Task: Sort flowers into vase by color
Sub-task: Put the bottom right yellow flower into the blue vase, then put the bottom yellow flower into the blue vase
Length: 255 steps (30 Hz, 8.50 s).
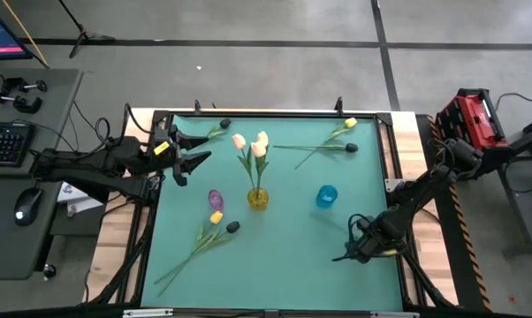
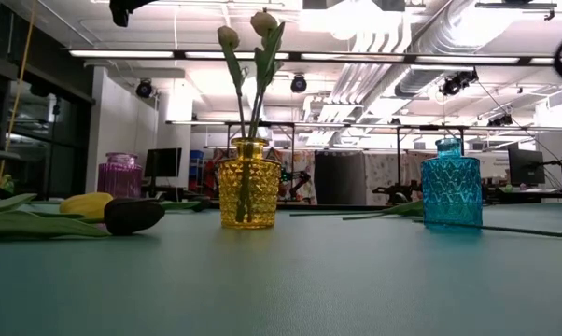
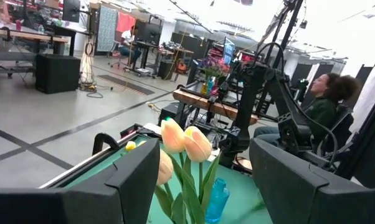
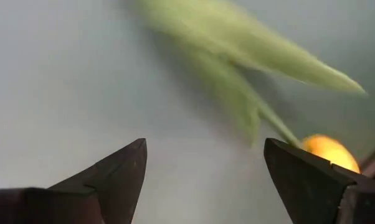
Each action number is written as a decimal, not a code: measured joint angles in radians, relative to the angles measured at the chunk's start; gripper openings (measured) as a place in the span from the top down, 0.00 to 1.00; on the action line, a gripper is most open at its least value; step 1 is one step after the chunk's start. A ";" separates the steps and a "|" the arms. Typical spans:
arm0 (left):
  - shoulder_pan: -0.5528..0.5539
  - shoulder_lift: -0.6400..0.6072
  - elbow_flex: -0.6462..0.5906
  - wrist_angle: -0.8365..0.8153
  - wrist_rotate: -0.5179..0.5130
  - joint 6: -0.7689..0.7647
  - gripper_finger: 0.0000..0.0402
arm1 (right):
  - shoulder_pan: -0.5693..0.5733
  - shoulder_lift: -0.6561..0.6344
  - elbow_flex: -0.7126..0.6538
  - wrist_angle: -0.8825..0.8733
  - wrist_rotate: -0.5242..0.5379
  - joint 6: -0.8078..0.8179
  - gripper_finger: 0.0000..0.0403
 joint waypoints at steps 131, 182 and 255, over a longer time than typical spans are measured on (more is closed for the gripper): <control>-0.001 0.000 0.000 0.001 -0.027 0.023 0.41 | -0.088 0.242 0.295 -0.145 0.359 0.270 0.30; 0.000 -0.005 0.000 0.058 -0.150 0.059 0.41 | -0.133 -0.146 0.496 -0.733 1.741 -0.651 1.00; -0.436 0.454 0.055 -0.740 0.386 -0.908 0.47 | -0.122 -0.153 0.474 -0.628 0.889 -0.682 0.20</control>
